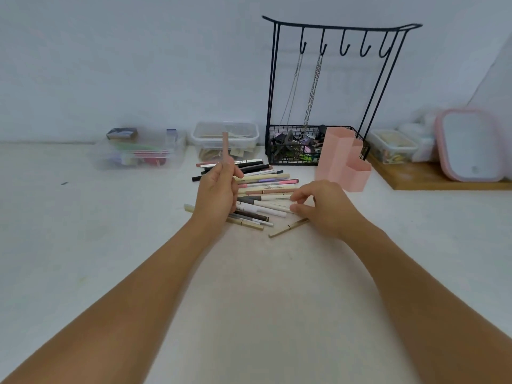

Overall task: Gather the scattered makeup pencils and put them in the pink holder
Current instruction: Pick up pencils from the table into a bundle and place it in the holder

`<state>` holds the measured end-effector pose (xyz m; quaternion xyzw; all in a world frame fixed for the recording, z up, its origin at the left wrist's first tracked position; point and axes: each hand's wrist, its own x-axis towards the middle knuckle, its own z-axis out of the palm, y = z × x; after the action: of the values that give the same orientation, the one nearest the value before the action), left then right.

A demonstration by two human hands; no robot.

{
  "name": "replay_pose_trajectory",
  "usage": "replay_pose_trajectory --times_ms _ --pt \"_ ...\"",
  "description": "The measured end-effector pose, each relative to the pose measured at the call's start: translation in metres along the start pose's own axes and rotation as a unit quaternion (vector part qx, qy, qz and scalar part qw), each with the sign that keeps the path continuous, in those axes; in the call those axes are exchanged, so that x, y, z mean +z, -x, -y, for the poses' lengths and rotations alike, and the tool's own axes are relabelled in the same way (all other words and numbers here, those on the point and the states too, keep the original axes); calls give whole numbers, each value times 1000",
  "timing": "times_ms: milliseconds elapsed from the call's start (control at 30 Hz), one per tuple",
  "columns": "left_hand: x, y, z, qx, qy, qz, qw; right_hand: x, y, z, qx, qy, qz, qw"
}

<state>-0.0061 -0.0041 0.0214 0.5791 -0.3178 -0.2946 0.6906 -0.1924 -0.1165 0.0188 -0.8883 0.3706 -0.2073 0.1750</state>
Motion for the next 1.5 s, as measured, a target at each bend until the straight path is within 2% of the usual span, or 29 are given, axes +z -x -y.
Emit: replay_pose_trajectory --times_ms 167,400,467,533,600,667,700,767,900,1233,1300,1367,1433,1500 --pt "2 3 -5 -59 45 2 997 0 2 4 -5 7 9 1000" --pt "2 0 -9 -76 52 -11 996 8 0 8 0 37 19 999" --pt "1 2 -7 -70 53 -3 996 4 -1 9 0 10 -8 1000" --pt "1 3 -5 -63 55 4 996 -2 0 13 16 -88 -58 994" --pt "2 5 -4 -53 69 14 996 -7 4 21 56 -296 -75 951" --pt "5 7 -4 -37 97 35 994 -6 9 34 79 -483 -39 871" --pt "7 8 -4 -27 109 44 993 -3 11 41 78 -532 -23 843" --pt "11 10 -3 -8 115 59 992 6 14 53 73 -567 -7 820" --pt "20 17 -1 20 86 75 993 24 15 65 56 -537 -10 842" --pt "21 11 9 38 -65 35 997 29 14 69 31 -427 -14 904" --pt "18 7 7 34 -29 35 998 23 7 57 19 -365 -67 928" --pt "13 4 1 9 20 30 999 14 -1 36 3 -239 -132 962" --pt "6 3 -5 -8 28 26 999 8 -6 14 -8 -98 -134 986" --pt "0 1 -7 -19 15 15 1000 8 -9 -1 -10 -26 -100 995"
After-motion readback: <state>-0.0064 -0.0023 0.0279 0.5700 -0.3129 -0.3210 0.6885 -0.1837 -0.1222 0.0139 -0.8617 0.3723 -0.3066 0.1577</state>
